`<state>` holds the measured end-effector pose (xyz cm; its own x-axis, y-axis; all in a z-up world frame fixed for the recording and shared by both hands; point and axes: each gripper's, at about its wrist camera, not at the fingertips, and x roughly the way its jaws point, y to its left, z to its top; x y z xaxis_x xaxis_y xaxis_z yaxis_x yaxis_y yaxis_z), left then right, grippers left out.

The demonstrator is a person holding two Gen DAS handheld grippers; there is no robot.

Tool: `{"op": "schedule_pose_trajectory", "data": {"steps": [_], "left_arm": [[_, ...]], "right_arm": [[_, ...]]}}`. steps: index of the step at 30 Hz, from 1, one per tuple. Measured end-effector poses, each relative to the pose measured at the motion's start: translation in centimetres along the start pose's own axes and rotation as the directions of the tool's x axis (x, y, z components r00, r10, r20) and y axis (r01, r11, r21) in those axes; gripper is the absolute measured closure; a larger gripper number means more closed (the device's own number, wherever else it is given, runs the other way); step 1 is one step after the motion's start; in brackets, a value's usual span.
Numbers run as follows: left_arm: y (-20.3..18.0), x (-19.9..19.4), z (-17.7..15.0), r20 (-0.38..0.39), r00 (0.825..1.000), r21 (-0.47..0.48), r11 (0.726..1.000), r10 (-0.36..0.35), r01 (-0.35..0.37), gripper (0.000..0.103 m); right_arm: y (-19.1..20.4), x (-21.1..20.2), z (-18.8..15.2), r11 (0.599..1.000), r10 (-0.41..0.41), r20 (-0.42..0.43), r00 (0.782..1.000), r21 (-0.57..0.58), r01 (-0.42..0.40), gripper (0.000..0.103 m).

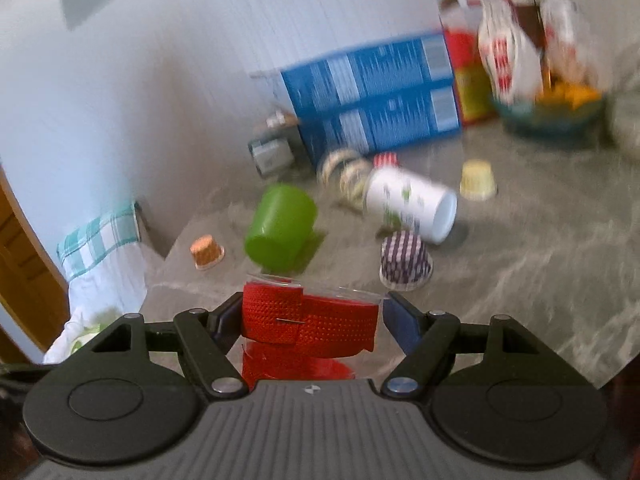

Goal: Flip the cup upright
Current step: 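Grasp the red-banded cup with the right tool while the left tool releases it, then rotate the red-banded cup upright with the right tool and lower it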

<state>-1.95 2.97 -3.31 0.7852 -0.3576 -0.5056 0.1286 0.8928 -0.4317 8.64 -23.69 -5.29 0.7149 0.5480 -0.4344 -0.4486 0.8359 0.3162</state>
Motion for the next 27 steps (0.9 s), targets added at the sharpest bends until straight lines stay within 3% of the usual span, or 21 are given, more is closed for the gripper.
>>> {"op": "schedule_pose_trajectory", "data": {"steps": [5, 10, 15, 18, 24, 27], "left_arm": [[0.0, -0.5, 0.5, 0.065, 0.998, 0.057, 0.998, 0.007, -0.010, 0.025], [0.7, 0.1, -0.1, 0.053, 0.999, 0.034, 0.999, 0.010, -0.012, 0.024], [0.8, 0.7, -0.8, 0.051, 0.999, 0.025, 1.000, -0.006, 0.005, 0.024], [0.7, 0.7, -1.2, 0.070, 0.997, 0.024, 0.999, -0.025, 0.023, 0.024], [0.7, 0.7, -2.2, 0.117, 0.990, 0.017, 0.997, -0.080, 0.078, 0.024], [0.6, 0.9, -2.5, 0.117, 0.990, 0.026, 0.997, -0.079, 0.076, 0.024]], "right_arm": [[0.6, -1.3, -0.6, 0.994, -0.016, 0.145, 0.989, -0.103, 0.031, 0.028], [0.8, -1.9, -2.6, 0.976, -0.020, 0.316, 0.948, -0.198, 0.086, 0.028], [1.4, -1.6, -4.8, 0.949, 0.010, 0.406, 0.914, -0.293, 0.120, 0.028], [1.9, -1.7, -6.0, 0.932, 0.033, 0.486, 0.874, -0.330, 0.149, 0.028], [2.4, -1.0, -9.6, 0.913, 0.056, 0.654, 0.754, -0.339, 0.226, 0.028], [2.5, 0.3, -10.4, 0.908, 0.059, 0.656, 0.753, -0.348, 0.232, 0.028]]}}
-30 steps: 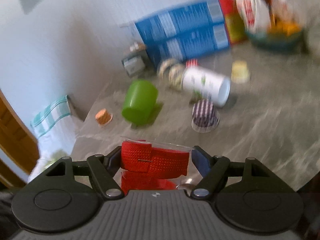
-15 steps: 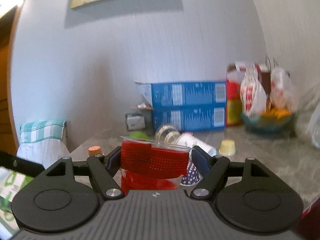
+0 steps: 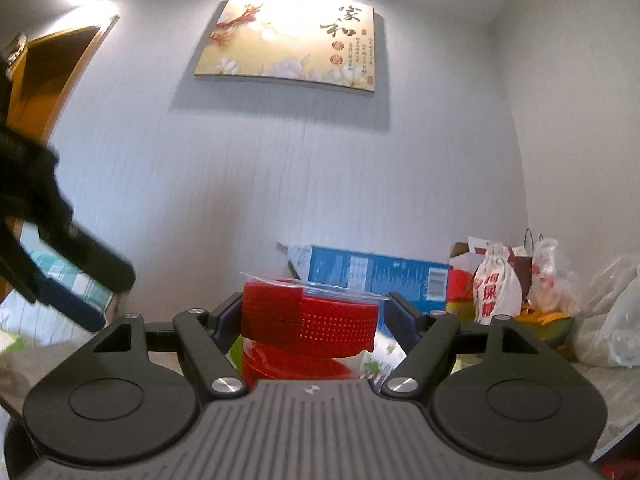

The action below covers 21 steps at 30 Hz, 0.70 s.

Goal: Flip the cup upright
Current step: 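Rotate the red-banded cup upright with the right tool and lower it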

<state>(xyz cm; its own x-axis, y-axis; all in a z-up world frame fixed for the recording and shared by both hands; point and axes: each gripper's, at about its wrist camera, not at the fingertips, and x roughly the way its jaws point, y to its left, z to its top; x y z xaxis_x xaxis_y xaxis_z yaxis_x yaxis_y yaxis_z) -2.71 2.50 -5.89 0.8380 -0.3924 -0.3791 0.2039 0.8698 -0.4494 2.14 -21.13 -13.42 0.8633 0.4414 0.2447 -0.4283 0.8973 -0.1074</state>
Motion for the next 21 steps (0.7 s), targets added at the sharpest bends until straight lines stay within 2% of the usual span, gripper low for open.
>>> {"op": "schedule_pose_trajectory", "data": {"steps": [8, 14, 21], "left_arm": [[1.0, 0.4, -0.6, -0.005, 1.000, -0.029, 0.999, 0.014, -0.014, 0.024], [1.7, 0.4, -1.3, -0.013, 1.000, -0.049, 0.999, 0.018, -0.019, 0.024], [2.4, 0.2, -1.7, -0.015, 1.000, -0.072, 0.997, 0.027, -0.028, 0.024]], "right_arm": [[0.6, 1.6, -1.0, 1.000, 0.005, -0.044, 0.999, 0.009, -0.004, 0.028], [1.6, 2.6, -1.5, 0.999, -0.037, -0.114, 0.993, -0.039, 0.033, 0.028], [2.2, 3.2, -2.0, 0.999, -0.016, -0.145, 0.989, -0.038, 0.010, 0.029]]}}
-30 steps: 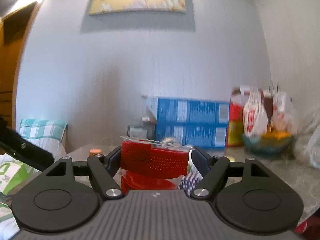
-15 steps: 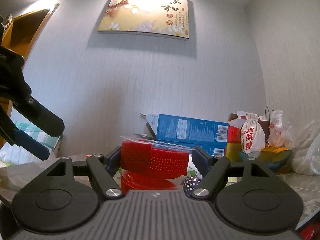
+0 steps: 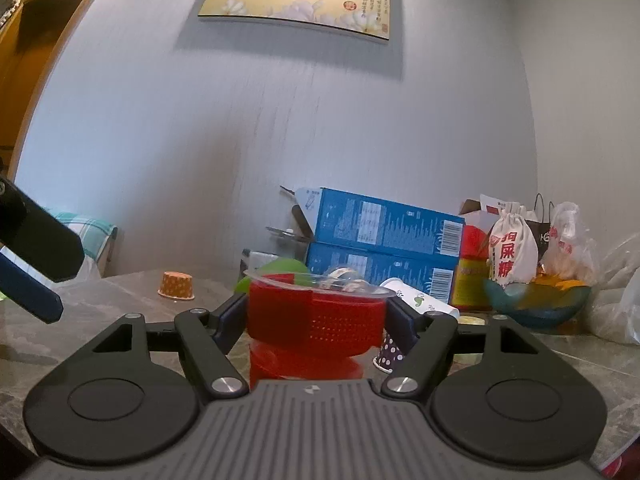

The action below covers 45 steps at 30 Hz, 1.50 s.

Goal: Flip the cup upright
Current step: 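Rotate the red-banded cup upright with the right tool and lower it, then set the cup upright on the table and open the right tool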

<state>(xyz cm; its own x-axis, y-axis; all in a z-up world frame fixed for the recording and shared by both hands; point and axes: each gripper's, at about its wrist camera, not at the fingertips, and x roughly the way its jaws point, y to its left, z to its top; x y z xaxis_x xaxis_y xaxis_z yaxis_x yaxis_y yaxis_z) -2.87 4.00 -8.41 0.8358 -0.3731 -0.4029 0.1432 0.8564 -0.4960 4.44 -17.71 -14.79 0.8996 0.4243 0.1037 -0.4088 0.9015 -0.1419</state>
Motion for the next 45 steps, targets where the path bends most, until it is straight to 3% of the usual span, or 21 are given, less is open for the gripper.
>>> {"op": "schedule_pose_trajectory", "data": {"steps": [2, 7, 11, 13, 15, 18, 21, 24, 27, 30, 36, 45], "left_arm": [[0.2, -0.1, 0.0, 0.002, 1.000, -0.005, 1.000, 0.004, -0.004, 0.024], [0.2, 0.1, 0.0, -0.007, 1.000, -0.003, 1.000, 0.009, -0.009, 0.024], [-0.6, -0.1, -0.1, 0.013, 0.999, 0.047, 0.998, 0.047, -0.048, 0.014], [-1.4, -0.5, -0.2, 0.065, 0.992, 0.106, 0.988, 0.107, -0.113, 0.000], [-2.2, -0.6, -0.1, 0.092, 0.988, 0.146, 0.980, 0.122, -0.134, 0.000], [-4.2, -0.2, 0.5, 0.092, 0.988, 0.222, 0.965, 0.124, -0.142, 0.000], [-6.9, 0.0, 1.3, 0.131, 0.979, 0.316, 0.930, 0.153, -0.188, 0.000], [-9.2, 0.1, 2.3, 0.125, 0.976, 0.374, 0.903, 0.176, -0.211, 0.000], [-10.3, -0.3, 3.6, 0.093, 0.982, 0.354, 0.916, 0.167, -0.189, 0.000], [-10.4, 0.0, 4.8, 0.047, 0.981, 0.302, 0.934, 0.186, -0.192, 0.000], [-11.0, 0.9, 4.5, 0.018, 0.966, 0.310, 0.918, 0.256, -0.249, 0.000], [-11.3, 0.8, 3.9, 0.003, 0.954, 0.313, 0.906, 0.299, -0.285, 0.000]], "right_arm": [[-0.2, -0.1, 0.0, 1.000, 0.002, 0.005, 1.000, 0.020, -0.002, 0.024], [-0.4, -0.4, 0.2, 0.999, 0.025, 0.009, 1.000, 0.029, -0.026, 0.001], [-0.9, -0.8, 0.2, 0.997, 0.041, -0.035, 0.999, 0.068, -0.039, 0.001], [-1.8, -2.5, 0.5, 0.992, 0.042, -0.014, 0.999, 0.120, -0.040, 0.001], [-3.0, -4.3, 1.6, 0.983, 0.048, -0.005, 0.999, 0.175, -0.047, 0.001], [-4.6, -6.1, 4.1, 0.978, 0.053, -0.063, 0.997, 0.207, -0.039, 0.001], [-5.7, -6.3, 6.9, 0.977, 0.058, -0.215, 0.975, 0.215, -0.011, 0.001], [-7.0, -6.1, 9.2, 0.966, 0.060, -0.350, 0.935, 0.256, 0.034, 0.001], [-8.3, -6.2, 11.2, 0.938, 0.145, -0.436, 0.888, 0.345, 0.017, 0.001], [-8.3, -6.4, 12.4, 0.957, 0.116, -0.462, 0.879, 0.289, 0.026, 0.001], [-9.0, -4.9, 11.5, 0.954, 0.137, -0.512, 0.848, 0.299, 0.027, 0.001], [-9.3, -5.2, 11.2, 0.946, 0.154, -0.512, 0.845, 0.324, 0.024, 0.001]]}}
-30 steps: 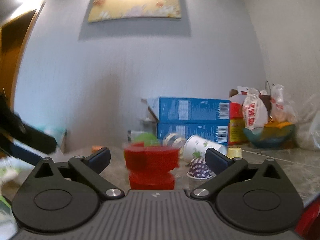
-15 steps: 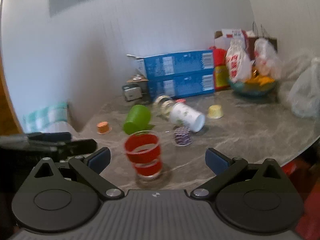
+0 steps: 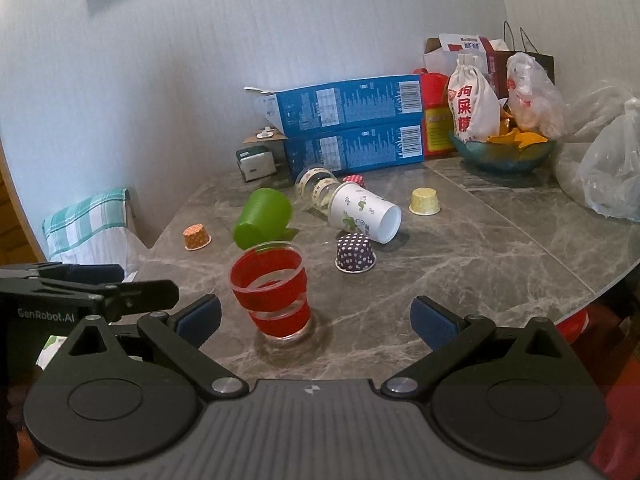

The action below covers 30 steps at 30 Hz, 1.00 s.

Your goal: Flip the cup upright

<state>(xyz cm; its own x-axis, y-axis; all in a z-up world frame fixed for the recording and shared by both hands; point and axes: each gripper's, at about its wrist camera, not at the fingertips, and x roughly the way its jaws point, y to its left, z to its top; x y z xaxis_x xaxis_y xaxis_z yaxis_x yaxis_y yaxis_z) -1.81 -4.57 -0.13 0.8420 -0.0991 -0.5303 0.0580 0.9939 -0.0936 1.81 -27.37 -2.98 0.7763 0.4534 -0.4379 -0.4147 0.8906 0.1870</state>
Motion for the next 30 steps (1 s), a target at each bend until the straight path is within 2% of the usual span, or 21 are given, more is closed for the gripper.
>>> {"op": "schedule_pose_trajectory", "data": {"steps": [30], "left_arm": [[0.18, -0.76, -0.34, 0.003, 0.999, 0.015, 0.999, 0.036, -0.036, 0.000]], "right_arm": [[0.22, -0.59, -0.10, 1.000, 0.022, 0.001, 1.000, 0.003, -0.022, 0.001]]}}
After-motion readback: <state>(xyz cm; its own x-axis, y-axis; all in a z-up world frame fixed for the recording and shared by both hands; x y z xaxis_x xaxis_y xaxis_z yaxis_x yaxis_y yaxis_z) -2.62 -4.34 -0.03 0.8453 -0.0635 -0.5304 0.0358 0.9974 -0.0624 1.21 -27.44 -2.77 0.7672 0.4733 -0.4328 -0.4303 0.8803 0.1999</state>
